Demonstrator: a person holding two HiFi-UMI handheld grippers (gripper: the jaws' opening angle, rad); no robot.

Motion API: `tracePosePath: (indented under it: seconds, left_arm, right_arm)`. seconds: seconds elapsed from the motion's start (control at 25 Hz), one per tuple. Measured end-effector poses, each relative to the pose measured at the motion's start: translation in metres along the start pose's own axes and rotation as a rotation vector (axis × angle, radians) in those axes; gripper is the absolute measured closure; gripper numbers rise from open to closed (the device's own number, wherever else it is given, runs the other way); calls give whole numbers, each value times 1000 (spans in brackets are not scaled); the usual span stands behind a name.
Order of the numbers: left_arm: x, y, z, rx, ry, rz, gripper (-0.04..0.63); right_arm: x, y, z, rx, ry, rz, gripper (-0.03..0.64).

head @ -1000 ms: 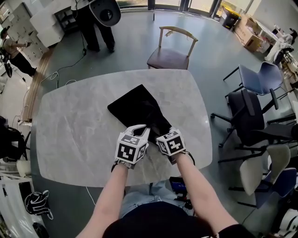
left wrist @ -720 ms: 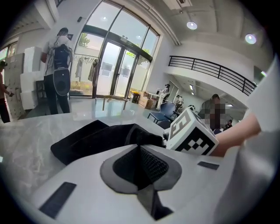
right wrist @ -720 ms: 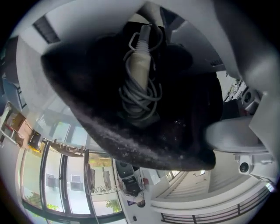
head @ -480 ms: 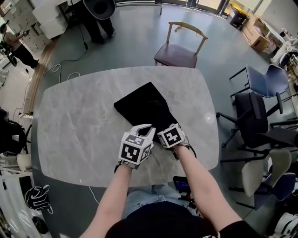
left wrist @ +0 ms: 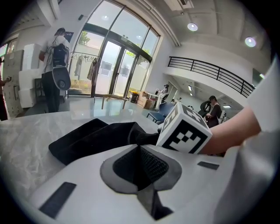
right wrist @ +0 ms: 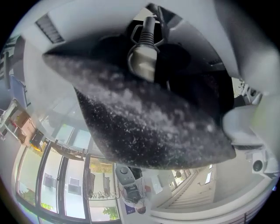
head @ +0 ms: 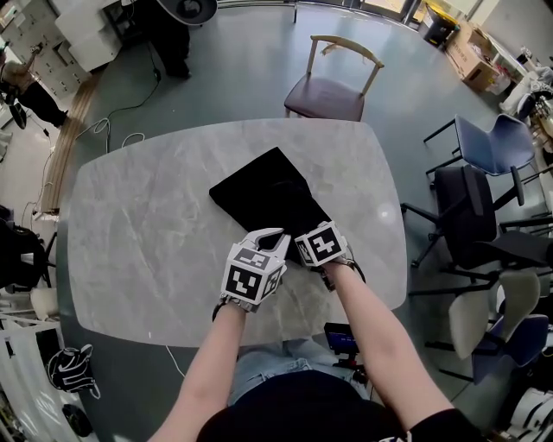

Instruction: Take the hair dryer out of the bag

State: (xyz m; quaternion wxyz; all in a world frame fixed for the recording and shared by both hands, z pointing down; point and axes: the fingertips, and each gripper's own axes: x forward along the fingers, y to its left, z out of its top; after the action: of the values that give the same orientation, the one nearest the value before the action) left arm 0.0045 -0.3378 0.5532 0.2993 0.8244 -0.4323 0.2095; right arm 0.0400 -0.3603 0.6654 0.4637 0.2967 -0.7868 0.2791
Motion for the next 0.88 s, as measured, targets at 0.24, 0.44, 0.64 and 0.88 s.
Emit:
tracePosePath:
  seconds: [0.24, 0.44, 0.64, 0.88]
  left_arm:
    - [5, -6, 2, 20, -11, -1, 572]
    - [5, -9, 2, 25, -21, 9, 572]
    - [5, -9, 2, 38, -21, 18, 572]
    - [6, -9, 1, 48, -24, 29, 572]
  right_arm:
    - [-13, -2, 4, -12, 76, 44, 419]
    - [-24, -4, 1, 62, 55, 48, 419]
    - [-34, -3, -4, 40, 18, 52, 419]
    - [-48, -2, -11, 40, -2, 54, 419]
